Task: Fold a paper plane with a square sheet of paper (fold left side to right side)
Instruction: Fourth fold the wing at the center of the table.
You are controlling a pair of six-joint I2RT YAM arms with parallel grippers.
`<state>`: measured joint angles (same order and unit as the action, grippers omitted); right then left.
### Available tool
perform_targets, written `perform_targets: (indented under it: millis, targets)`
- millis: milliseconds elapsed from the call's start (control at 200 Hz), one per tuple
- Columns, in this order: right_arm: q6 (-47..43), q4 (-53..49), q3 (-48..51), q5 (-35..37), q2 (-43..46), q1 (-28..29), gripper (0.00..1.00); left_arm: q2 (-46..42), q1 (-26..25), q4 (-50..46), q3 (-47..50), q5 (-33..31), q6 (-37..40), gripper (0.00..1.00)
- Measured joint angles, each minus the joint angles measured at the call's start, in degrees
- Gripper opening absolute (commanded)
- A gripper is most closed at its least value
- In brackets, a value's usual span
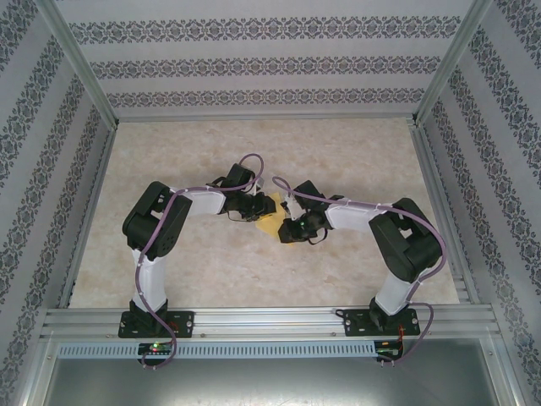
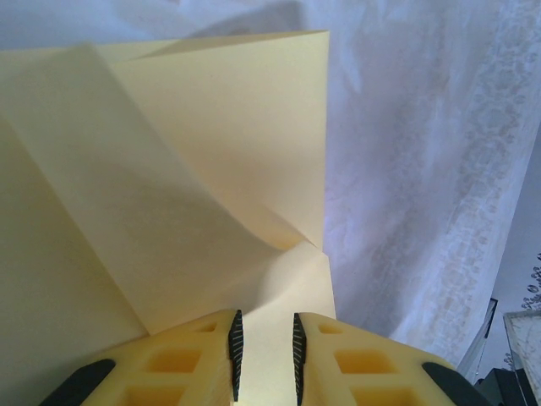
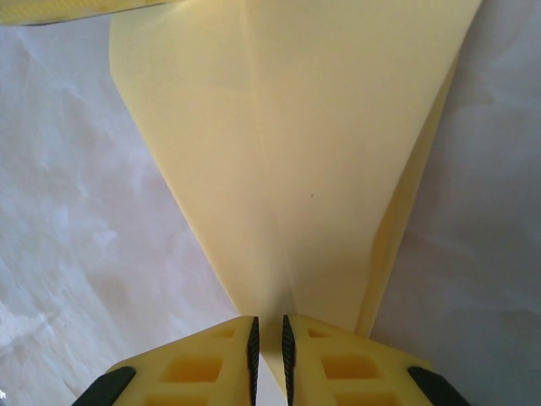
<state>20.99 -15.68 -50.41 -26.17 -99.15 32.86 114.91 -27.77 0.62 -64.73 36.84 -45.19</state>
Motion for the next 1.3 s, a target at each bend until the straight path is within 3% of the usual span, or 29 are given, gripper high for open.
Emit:
perform_targets:
  millis: [390, 744, 1299]
  targets:
    - [0.3, -3.2, 0.8, 0.2, 5.7, 0.0, 0.18, 0.0, 0.0, 0.0, 0.0, 0.0, 0.0, 0.27]
    - [1.4, -2.4, -1.1, -0.8, 0.9, 0.7, 0.18, 0.0, 0.0, 0.0, 0.0, 0.0, 0.0, 0.27]
    - [-0.1, -5.1, -1.6, 2.7, 0.3, 0.7, 0.18, 0.0, 0.0, 0.0, 0.0, 0.0, 0.0, 0.27]
